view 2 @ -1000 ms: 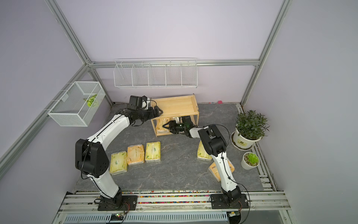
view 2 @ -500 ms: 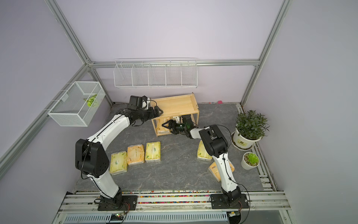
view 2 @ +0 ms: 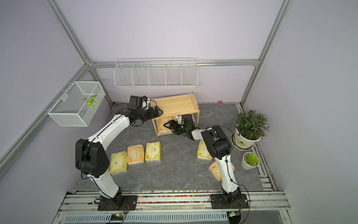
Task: Place the tissue boxes on the shelf by color
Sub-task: Place a box of tissues on the shelf.
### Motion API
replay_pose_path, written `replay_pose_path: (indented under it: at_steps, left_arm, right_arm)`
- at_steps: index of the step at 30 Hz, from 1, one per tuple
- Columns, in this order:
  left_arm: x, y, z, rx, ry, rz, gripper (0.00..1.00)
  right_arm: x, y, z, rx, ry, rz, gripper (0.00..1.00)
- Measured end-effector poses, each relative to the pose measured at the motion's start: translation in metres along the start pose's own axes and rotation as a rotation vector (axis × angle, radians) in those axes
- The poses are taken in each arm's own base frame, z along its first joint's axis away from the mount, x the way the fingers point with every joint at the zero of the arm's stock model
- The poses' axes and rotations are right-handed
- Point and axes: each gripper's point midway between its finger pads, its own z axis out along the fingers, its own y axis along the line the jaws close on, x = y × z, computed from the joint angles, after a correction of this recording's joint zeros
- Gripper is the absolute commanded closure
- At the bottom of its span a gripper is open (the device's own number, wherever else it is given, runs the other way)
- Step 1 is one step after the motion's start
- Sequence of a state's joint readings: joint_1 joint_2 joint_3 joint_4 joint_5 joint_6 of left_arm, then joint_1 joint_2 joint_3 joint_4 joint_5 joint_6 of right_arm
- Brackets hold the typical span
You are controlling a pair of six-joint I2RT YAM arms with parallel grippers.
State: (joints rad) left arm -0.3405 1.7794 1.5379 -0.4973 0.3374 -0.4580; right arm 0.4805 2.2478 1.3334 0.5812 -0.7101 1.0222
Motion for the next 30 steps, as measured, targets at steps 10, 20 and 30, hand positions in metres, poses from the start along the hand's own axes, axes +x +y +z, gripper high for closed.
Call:
replay_pose_path:
  at_steps: [10, 20, 30]
  left_arm:
    - [0.0, 0.0, 0.0, 0.0, 0.0, 0.0, 0.0]
    - [0.0, 0.0, 0.0, 0.001, 0.0, 0.0, 0.0]
    - [0.0, -0.001, 0.0, 0.002, 0.001, 0.001, 0.0]
  right_arm:
    - [-0.006, -0.007, -0.011, 0.052, -0.087, -0.019, 0.1]
    - [-0.011, -0.009, -0.018, 0.035, -0.171, 0.003, 0.1]
    - [-0.022, -0.011, -0.019, 0.059, -0.223, 0.015, 0.11]
